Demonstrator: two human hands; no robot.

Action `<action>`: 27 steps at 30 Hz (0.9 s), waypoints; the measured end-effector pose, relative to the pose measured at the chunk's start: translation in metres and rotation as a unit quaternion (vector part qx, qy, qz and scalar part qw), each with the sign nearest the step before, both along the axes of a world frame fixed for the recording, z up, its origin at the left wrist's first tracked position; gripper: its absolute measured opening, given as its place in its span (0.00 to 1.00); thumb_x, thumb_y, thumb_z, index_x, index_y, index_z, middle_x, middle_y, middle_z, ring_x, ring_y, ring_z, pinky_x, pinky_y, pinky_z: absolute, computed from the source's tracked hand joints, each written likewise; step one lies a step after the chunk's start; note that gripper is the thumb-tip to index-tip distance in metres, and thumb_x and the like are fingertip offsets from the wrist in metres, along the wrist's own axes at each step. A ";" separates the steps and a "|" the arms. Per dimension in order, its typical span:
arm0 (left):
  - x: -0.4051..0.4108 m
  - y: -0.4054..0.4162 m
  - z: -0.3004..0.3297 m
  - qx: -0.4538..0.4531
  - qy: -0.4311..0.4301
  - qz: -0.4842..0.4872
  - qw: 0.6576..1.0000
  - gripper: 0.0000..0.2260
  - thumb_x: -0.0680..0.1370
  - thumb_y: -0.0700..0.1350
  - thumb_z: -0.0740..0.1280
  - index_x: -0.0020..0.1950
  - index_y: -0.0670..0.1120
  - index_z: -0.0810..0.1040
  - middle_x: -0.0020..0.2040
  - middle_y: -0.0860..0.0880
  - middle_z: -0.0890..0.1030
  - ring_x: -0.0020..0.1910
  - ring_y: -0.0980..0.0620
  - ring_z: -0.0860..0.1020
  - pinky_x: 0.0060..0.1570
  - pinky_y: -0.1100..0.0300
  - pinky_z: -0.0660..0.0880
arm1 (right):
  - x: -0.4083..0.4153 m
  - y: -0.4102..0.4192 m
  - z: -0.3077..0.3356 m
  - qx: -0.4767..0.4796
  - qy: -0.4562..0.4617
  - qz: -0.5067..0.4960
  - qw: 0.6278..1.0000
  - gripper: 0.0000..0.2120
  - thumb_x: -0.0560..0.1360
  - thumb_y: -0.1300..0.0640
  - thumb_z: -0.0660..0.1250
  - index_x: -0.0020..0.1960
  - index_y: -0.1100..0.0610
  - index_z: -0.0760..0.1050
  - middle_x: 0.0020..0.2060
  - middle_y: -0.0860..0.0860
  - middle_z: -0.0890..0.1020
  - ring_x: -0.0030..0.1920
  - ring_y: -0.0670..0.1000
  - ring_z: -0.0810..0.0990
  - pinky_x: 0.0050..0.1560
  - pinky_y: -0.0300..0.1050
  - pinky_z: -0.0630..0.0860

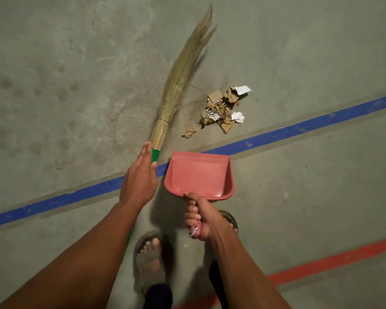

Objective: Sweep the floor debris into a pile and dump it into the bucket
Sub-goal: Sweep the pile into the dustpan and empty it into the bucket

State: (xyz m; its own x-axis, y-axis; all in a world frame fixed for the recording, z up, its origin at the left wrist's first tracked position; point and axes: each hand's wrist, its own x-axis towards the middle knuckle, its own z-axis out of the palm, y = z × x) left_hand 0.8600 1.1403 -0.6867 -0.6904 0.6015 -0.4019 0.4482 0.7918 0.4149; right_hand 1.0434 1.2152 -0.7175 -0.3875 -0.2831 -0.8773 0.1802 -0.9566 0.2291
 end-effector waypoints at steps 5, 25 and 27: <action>-0.037 0.033 -0.023 0.011 0.014 -0.027 0.999 0.28 0.86 0.46 0.60 0.85 0.50 0.55 0.83 0.49 0.62 0.75 0.41 0.70 0.71 0.45 0.69 | -0.062 -0.020 -0.015 -0.034 0.029 -0.045 0.998 0.22 0.83 0.53 0.63 0.31 0.52 0.65 0.21 0.45 0.61 0.17 0.43 0.58 0.16 0.35 0.56; -0.156 0.136 -0.089 0.037 0.013 -0.297 0.954 0.29 0.86 0.47 0.61 0.85 0.52 0.54 0.83 0.49 0.62 0.76 0.42 0.69 0.73 0.45 0.69 | -0.124 0.037 -0.101 0.034 -0.034 -0.304 0.951 0.23 0.82 0.55 0.66 0.29 0.51 0.65 0.21 0.45 0.61 0.17 0.43 0.58 0.16 0.37 0.55; -0.152 0.153 -0.091 0.041 0.013 -0.308 0.950 0.28 0.86 0.48 0.60 0.85 0.52 0.53 0.83 0.49 0.62 0.76 0.43 0.69 0.73 0.45 0.68 | -0.112 0.043 -0.100 0.046 -0.041 -0.256 0.965 0.22 0.82 0.55 0.65 0.31 0.51 0.64 0.22 0.45 0.61 0.18 0.43 0.57 0.16 0.37 0.55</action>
State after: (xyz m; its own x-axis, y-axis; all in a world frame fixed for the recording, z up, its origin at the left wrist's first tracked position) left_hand 0.7084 1.2935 -0.7775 -0.2055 0.9235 -0.3238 0.8272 0.3407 0.4467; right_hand 0.9313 1.2585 -0.8179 -0.3849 0.0080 -0.9229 -0.3368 -0.9322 0.1324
